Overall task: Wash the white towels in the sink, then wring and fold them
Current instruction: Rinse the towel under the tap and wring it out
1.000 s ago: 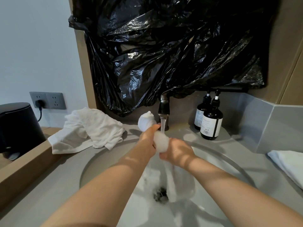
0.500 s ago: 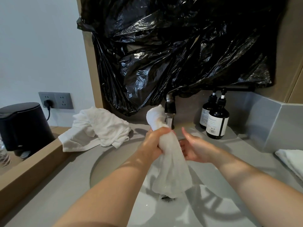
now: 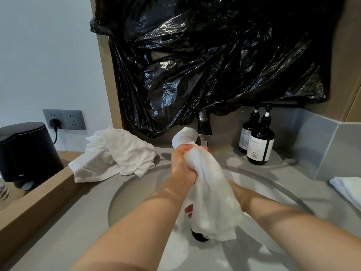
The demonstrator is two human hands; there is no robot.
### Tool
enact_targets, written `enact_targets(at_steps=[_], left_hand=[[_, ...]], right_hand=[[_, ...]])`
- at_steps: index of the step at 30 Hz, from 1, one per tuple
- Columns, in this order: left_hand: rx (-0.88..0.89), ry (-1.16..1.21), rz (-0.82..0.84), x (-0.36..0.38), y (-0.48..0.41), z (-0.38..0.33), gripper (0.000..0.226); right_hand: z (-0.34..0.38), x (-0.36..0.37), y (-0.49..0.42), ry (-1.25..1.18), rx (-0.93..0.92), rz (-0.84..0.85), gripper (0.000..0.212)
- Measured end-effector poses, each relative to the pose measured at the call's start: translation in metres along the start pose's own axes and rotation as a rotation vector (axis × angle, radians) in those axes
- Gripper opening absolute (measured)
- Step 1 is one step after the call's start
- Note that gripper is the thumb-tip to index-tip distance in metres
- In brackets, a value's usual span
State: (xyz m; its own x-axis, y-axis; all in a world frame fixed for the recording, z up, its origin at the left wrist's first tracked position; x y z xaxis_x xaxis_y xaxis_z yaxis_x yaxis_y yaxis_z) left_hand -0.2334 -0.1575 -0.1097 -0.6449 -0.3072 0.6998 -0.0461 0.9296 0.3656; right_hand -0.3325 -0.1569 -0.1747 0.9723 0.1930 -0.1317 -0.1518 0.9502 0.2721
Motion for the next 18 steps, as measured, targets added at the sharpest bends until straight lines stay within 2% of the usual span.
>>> enact_targets(at_steps=[3, 5, 6, 8, 9, 11, 13, 16, 18], left_hand=[[-0.027, 0.057, 0.000, -0.006, -0.004, -0.006, 0.022], [-0.037, 0.066, 0.006, -0.012, -0.009, -0.011, 0.019], [-0.026, 0.062, 0.011, -0.015, -0.011, -0.015, 0.016], [0.003, 0.042, 0.017, -0.019, -0.017, -0.023, 0.012], [0.016, 0.029, 0.018, -0.021, -0.019, -0.025, 0.010], [0.047, -0.032, 0.000, -0.025, -0.027, -0.027, 0.008], [0.092, -0.109, -0.031, -0.027, -0.034, -0.027, 0.024], [0.139, -0.189, -0.107, -0.030, -0.036, -0.026, 0.042], [0.162, -0.203, -0.159, -0.033, -0.035, -0.025, 0.050]], right_hand=[[0.016, 0.011, 0.017, -0.200, -0.003, 0.034, 0.029], [0.018, 0.012, 0.015, -0.288, 0.030, 0.077, 0.027], [0.018, 0.013, 0.012, -0.288, 0.050, 0.098, 0.043], [0.004, 0.007, 0.001, -0.260, 0.107, 0.116, 0.088], [0.000, 0.001, -0.002, -0.232, 0.102, 0.107, 0.094], [0.005, -0.005, 0.000, -0.155, 0.053, 0.129, 0.086], [0.007, -0.008, 0.002, -0.062, 0.011, 0.170, 0.092], [0.010, -0.001, 0.011, 0.231, -0.029, 0.266, 0.102], [0.017, -0.001, 0.015, 0.398, -0.063, 0.198, 0.093]])
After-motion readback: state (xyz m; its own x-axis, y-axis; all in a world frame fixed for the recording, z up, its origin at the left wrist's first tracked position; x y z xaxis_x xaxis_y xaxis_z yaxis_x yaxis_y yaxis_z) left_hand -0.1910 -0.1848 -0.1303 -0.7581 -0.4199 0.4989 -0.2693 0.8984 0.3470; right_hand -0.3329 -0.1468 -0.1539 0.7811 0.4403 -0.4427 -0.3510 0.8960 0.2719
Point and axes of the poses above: each hand's wrist, its own y-axis away from the middle knuckle, its own x-axis out of the palm, z = x × y, the point moved 10 cm from there along -y, towards the middle knuckle, and after that the axes turned 13 degrees about -z, right-handed, at the moved point
